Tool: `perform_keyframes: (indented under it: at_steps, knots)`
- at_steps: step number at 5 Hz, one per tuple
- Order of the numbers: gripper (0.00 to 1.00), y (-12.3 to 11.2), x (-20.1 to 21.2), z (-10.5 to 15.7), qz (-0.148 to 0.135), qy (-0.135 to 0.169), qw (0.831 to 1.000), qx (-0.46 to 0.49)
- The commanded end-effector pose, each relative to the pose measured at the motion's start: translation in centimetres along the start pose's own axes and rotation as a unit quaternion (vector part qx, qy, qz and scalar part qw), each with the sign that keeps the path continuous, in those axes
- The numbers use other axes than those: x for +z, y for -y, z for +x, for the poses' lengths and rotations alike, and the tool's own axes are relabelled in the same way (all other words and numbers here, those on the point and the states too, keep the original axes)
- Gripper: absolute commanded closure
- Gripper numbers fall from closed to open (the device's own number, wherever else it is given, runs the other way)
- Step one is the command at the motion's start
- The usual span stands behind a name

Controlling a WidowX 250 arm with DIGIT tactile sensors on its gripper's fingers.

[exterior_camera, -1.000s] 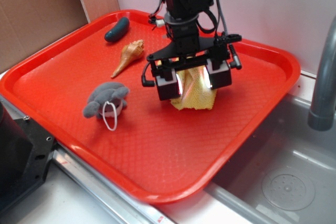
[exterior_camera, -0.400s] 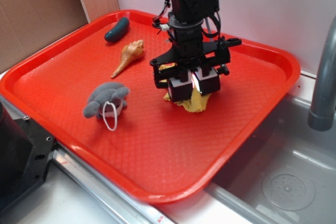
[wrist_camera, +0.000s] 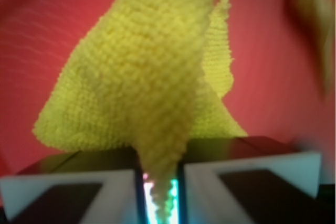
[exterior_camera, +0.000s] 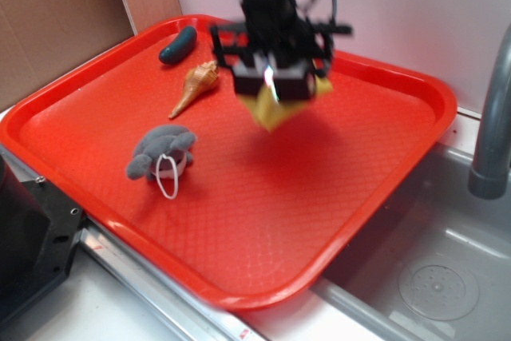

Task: Grab the yellow cloth.

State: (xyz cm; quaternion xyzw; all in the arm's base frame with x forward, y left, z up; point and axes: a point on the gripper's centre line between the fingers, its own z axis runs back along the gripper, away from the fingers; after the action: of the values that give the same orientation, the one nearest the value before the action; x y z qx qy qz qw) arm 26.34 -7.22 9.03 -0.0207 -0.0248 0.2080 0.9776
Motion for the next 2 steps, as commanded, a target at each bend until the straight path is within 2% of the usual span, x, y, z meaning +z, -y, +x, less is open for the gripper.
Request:
perform_keyframes:
  at_steps: [1, 2]
  knots:
    - [1.0, -3.5, 8.3, 1.5, -0.011, 0.043, 0.977, -0.207]
    - [1.0, -4.7, 10.2, 0.7, -0.03, 0.037, 0.972, -0.228]
